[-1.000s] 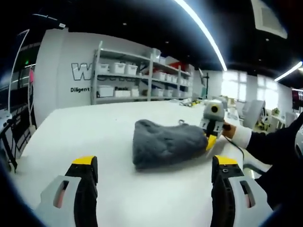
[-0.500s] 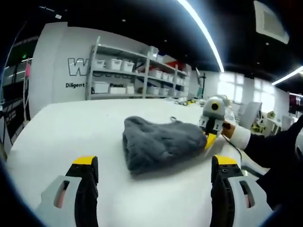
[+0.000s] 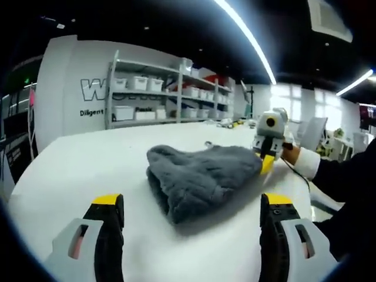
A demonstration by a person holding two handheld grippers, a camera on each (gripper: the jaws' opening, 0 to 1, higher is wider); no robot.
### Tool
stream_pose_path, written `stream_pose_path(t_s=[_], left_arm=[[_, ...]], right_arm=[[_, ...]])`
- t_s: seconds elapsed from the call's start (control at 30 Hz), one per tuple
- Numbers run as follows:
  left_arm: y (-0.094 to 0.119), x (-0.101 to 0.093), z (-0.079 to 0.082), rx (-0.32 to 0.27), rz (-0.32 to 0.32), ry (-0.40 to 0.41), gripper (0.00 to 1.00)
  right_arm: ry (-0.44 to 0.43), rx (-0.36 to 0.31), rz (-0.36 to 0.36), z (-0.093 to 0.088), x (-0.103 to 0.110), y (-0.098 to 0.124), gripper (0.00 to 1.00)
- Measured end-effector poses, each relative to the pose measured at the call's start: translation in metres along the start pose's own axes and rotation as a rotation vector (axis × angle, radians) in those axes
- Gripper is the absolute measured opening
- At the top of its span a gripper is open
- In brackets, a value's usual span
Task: Open the folded towel by lifting each exposed corner and separating the folded layers until the towel lies flat within the target outline without major curled edges
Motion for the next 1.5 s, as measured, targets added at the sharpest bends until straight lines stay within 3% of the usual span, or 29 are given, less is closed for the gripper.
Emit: stream_pose_path(t_s=[0.17, 0.27, 0.37, 0.6, 0.83, 0.9, 1.2, 1.5], left_arm=[[-0.008, 0.000, -0.004, 0.000, -0.016, -0.006, 0.92], [-0.009, 0.000, 0.000, -0.068, -0.013, -0.016, 0.90], [-0.011, -0.001, -0.001, -0.087, -0.031, 0.000, 0.88], [-0.017, 0.002, -0.008, -0.057, -0.006, -0.034, 0.76], [-0.019, -0.005, -0.007, -0.069, -0.051, -0.031, 0.63], [-0.020, -0.017, -0.008, -0.061, -0.067, -0.037, 0.57], [-0.024, -0.031, -0.010, -0.024, -0.091, -0.019, 0.52], [-0.030, -0.037, -0.014, 0.029, -0.082, -0.133, 0.44]], right_arm=[[-0.009, 0.001, -0.011, -0.001, -0.001, 0.003, 0.00], [-0.012, 0.004, -0.026, -0.002, -0.002, 0.004, 0.00], [-0.007, 0.009, -0.036, -0.004, -0.002, 0.005, 0.00], [0.001, 0.008, -0.091, -0.008, -0.004, 0.012, 0.00], [0.012, -0.008, -0.152, -0.011, -0.005, 0.016, 0.00], [0.019, -0.007, -0.160, -0.011, -0.004, 0.017, 0.00], [0.015, -0.009, -0.180, -0.013, -0.003, 0.015, 0.00], [0.029, -0.006, -0.189, -0.013, -0.004, 0.015, 0.00]])
Point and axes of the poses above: the point that each gripper's makers call its tool centre point, and the gripper's own axes: y roughly backward along the fingers, x roughly to its left, z roughly out of its top, the point moved 8 cm from there along y, roughly backward along the fingers, and after that the axes turned 14 degrees about -y, right-handed, at the moved point
